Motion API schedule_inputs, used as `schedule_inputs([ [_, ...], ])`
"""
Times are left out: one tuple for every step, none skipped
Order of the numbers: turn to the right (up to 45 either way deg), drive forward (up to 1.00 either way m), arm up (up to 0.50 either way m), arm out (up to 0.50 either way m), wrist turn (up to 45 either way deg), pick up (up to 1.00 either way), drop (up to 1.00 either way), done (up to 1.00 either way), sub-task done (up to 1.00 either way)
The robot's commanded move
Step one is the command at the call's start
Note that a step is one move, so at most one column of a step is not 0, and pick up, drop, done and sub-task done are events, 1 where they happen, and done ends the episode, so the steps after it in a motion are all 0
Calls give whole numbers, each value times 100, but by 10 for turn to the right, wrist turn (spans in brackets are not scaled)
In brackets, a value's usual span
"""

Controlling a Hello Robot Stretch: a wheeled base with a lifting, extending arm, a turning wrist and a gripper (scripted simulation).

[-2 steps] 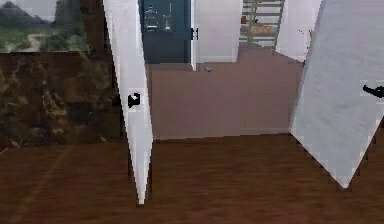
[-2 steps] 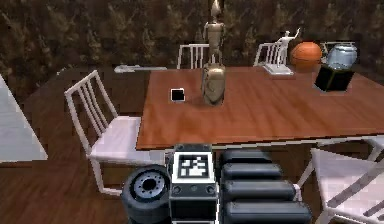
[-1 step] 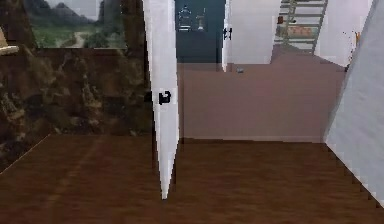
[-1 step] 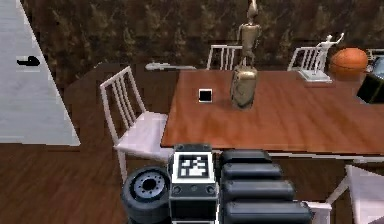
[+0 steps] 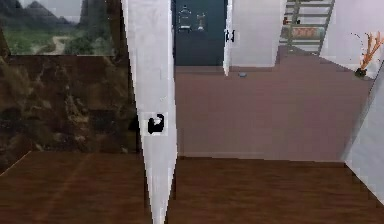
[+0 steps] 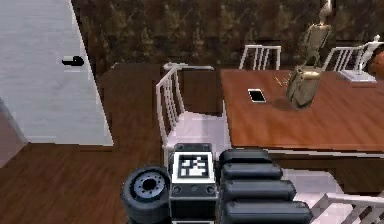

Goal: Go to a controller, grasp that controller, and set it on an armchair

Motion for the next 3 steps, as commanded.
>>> schedule_inputs([
  [270,0,0,0,0,0,0,0,0],
  [0,65,0,0,0,0,0,0,0],
  [30,0,0,0,0,0,0,0,0],
])
